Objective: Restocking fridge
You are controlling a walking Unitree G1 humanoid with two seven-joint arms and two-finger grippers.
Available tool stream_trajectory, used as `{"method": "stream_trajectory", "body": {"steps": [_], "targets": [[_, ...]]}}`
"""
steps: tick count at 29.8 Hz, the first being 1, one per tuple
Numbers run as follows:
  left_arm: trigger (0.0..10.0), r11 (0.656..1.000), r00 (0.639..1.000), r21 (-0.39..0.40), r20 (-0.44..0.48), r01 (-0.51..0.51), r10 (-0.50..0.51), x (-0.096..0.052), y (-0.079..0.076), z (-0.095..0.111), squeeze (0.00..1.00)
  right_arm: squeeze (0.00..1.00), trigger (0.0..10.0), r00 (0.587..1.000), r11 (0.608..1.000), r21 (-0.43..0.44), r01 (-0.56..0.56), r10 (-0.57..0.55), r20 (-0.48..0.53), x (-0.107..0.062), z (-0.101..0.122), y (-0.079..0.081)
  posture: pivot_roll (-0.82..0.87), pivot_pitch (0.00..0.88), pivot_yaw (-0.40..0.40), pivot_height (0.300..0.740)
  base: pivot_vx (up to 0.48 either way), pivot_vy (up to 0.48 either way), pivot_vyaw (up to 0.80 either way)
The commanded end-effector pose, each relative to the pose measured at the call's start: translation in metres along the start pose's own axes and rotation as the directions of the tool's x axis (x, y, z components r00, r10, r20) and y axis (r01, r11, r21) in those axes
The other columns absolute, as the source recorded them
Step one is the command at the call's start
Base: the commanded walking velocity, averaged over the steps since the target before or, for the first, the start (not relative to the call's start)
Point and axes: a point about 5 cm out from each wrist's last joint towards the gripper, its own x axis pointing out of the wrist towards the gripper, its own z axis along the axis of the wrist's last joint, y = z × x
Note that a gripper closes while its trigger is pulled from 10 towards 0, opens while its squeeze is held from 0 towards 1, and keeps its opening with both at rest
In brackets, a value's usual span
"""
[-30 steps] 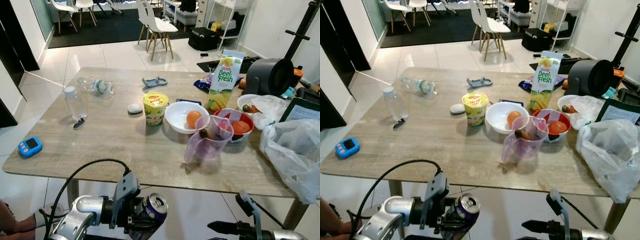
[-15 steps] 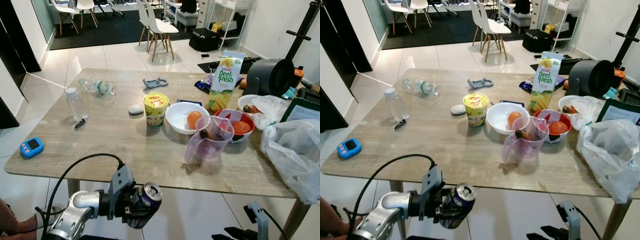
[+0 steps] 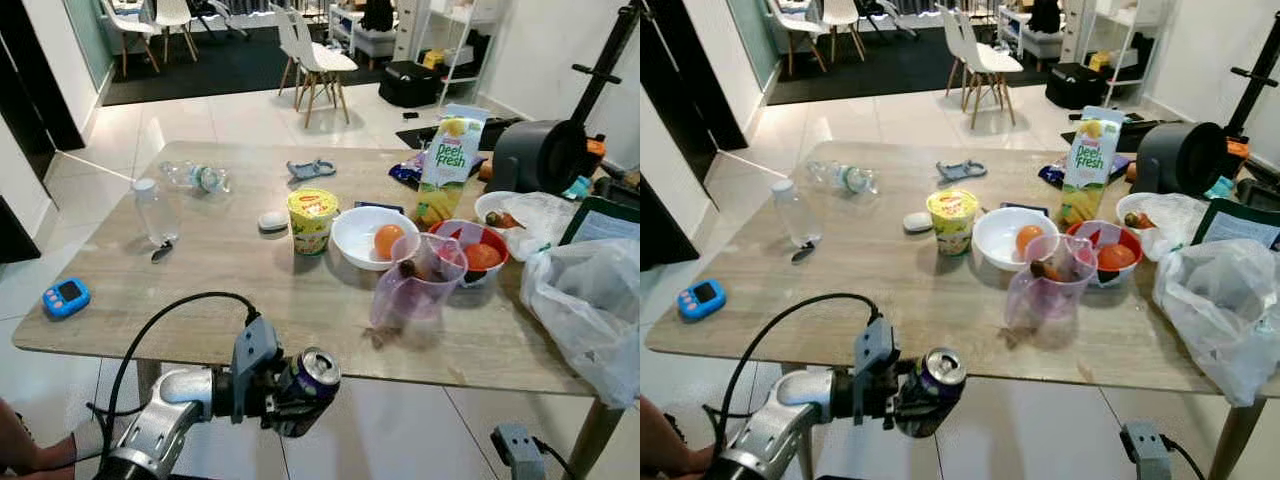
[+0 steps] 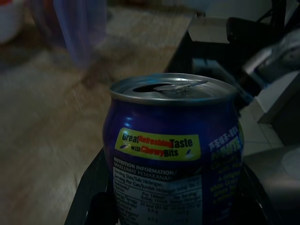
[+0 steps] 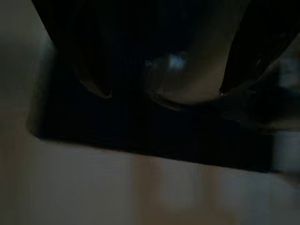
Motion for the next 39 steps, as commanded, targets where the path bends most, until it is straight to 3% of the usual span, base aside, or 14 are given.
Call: {"method": "stream_trajectory", "body": {"steps": [1,9,16,39], "targets": [[10.0,1.000,0.999,0.004,0.037,0.010,-0.010,0.007,-0.002,0.005,0.00,0.00,10.0,0.996,0.997,-0.005,0.078,-0.078,-0.035,0.004,-0.008,0.005,0.09,0.000,0.010,0.740,0.000,0.000,0.00],[10.0,1.000,0.999,-0.001,0.045,0.022,-0.022,0.011,-0.005,0.005,0.00,0.00,10.0,0.994,0.994,0.006,0.107,-0.106,-0.038,0.010,-0.011,0.015,0.09,0.000,0.012,0.740,0.000,0.000,-0.68],[10.0,1.000,0.998,0.004,0.057,0.004,-0.004,0.015,-0.001,0.009,0.00,0.00,10.0,0.977,0.979,0.023,0.203,-0.201,-0.074,0.013,-0.019,0.021,0.09,0.000,0.009,0.740,0.000,0.000,-0.79],[10.0,1.000,0.997,0.025,0.072,0.001,-0.002,0.029,-0.005,0.013,0.00,0.00,10.0,0.969,0.974,0.020,0.224,-0.221,-0.109,0.014,-0.031,0.028,0.09,0.000,0.013,0.740,0.000,0.000,-0.79]]}}
